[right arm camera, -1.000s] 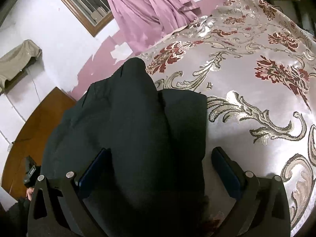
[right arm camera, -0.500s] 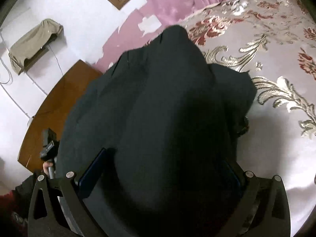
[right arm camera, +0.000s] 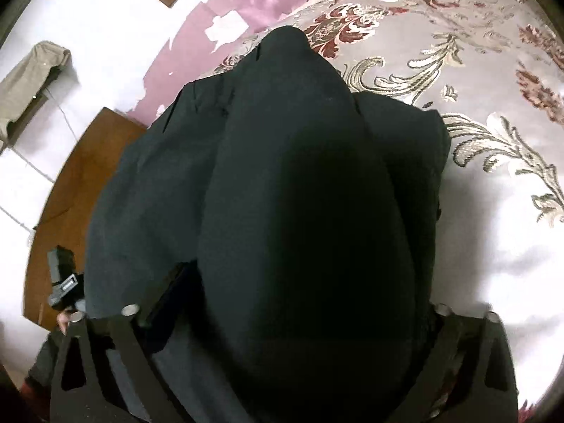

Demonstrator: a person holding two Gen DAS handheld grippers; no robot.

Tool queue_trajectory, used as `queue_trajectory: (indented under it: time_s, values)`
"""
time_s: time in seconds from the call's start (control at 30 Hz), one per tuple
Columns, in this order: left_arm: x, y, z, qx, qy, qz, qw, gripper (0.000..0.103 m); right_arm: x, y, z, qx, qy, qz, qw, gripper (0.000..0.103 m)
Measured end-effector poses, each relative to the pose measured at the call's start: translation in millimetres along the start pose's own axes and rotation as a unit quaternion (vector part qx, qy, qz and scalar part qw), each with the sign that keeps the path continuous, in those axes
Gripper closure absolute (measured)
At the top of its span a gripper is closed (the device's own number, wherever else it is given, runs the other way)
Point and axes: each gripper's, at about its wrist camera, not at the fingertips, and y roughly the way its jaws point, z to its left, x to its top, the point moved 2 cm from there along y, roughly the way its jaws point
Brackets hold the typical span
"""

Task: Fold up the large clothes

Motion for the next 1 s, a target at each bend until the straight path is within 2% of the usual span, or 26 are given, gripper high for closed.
queue_trajectory:
  time_s: [0.07,0.13,0.23,0.33,0.53,0.73,0.87,1.0]
  values:
    - [-0.2,-5.8,-5.5,0.010,-0.001,-0.003,0.9999,0.062,-3.0,-2.6,3.5,-0.003,0.004,-0.005,1.000,0.033]
    - [-1.9,-13.5,-14.3,0.023,0.002,-0.008,0.9997,0.073,-5.2,-6.4,8.3,-0.004,0.009,-0.008,1.000,0.053]
    - [-4.2,-30.4,-31.3,0.049,0.019,-0.016,0.9985,0.083,-9.2,-15.6,24.2,-0.011,0.000,-0.009,1.000,0.070]
    - [-5.2,-51.0,-47.1,0.062,0.045,-0.025,0.9967,0.086,-8.4,-27.9,41.9,-0.021,-0.015,-0.020,0.999,0.081]
    - [-4.2,-107.4,-65.9,0.056,0.065,-0.068,0.9940,0.087,-7.5,-75.7,73.6,-0.006,-0.057,-0.060,0.997,0.087]
    - [-12.6,-150.4,-62.2,0.068,0.061,-0.093,0.9914,0.088,-8.4,-113.5,122.4,0.024,-0.113,-0.082,0.990,0.088]
    - [-26.2,-166.0,-50.9,0.069,0.055,-0.104,0.9906,0.088,-16.7,-128.3,145.6,0.029,-0.146,-0.088,0.985,0.088]
    - [-42.2,-162.2,-35.6,0.074,0.046,-0.101,0.9911,0.088,-24.5,-131.7,153.3,0.031,-0.151,-0.087,0.984,0.088]
